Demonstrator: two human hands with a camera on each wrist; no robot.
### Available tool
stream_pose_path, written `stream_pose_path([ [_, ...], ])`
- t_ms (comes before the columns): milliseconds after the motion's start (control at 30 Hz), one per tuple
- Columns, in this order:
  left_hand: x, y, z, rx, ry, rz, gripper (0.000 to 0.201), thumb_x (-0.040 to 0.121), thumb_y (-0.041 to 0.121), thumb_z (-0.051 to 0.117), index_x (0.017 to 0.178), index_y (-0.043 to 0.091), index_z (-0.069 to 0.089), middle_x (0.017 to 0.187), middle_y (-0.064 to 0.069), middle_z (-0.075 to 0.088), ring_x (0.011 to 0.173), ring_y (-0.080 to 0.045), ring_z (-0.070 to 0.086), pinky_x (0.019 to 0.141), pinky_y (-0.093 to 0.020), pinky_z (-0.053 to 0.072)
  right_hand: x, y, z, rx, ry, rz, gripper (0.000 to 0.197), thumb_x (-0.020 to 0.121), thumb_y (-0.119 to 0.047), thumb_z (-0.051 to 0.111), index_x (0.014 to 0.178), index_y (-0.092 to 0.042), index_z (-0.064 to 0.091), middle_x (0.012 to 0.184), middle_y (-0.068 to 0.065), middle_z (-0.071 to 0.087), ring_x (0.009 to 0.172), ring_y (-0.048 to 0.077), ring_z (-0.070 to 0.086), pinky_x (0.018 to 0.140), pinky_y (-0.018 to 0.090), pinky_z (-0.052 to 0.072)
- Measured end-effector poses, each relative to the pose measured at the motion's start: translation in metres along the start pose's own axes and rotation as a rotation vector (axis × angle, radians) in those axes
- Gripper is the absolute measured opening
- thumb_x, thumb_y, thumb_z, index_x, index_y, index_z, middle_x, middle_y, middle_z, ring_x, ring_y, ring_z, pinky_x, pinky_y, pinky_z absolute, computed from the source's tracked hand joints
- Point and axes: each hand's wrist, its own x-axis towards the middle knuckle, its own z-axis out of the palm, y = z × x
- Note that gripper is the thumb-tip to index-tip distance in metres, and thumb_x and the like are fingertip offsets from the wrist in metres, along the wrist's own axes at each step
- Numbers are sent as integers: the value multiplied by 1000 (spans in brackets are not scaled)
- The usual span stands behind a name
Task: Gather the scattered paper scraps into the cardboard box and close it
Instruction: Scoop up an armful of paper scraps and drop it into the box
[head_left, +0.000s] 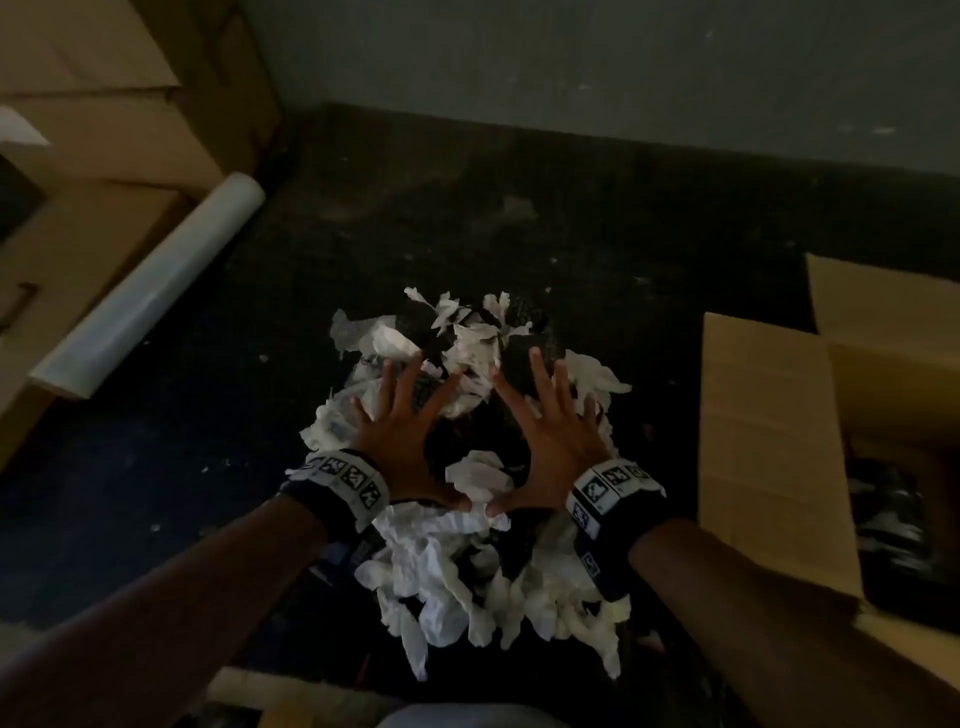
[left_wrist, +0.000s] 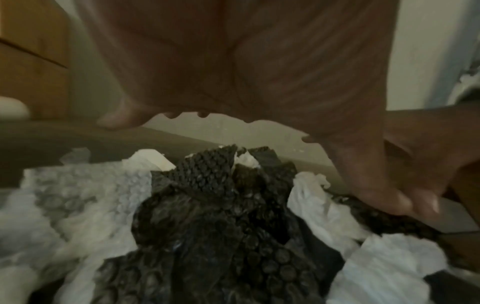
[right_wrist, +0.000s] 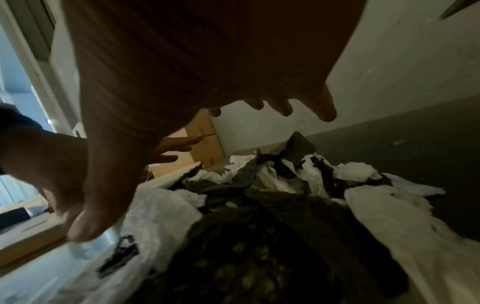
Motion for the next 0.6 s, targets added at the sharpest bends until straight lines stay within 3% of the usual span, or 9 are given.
stream_pose_path([
  [200,53,0,19,24,-119,-20,163,27,92,73,138,55,-40,143,1,-60,135,-44,-47,103,-86,0,63,13,2,-76,-128,-29,164,25,-87,77,143,-52,-32,150,2,-50,138,47,-37,102,84,-2],
  [367,89,-14,31,23,-188,-66,164,28,91,75,141,53,-38,140,1,-62,135,-45,-45,102,-87,0,104,28,16,-28,-259,9,165,24,-82,82,138,-58,-35,150,2,-50,137,46,-39,100,86,-2],
  [467,100,-23,46,13,-234,-85,160,32,92,74,140,54,-38,142,1,-61,137,-46,-42,106,-84,1,114,31,33,-47,-301,36,166,27,-76,87,136,-58,-37,151,3,-48,138,46,-38,99,86,-1],
  [600,104,-25,59,11,-245,-90,152,39,94,69,128,55,-49,153,0,-48,144,-44,-33,108,-81,-3,123,32,49,-149,-289,56,164,36,-75,87,141,-49,-36,157,11,-36,141,48,-32,103,84,4],
])
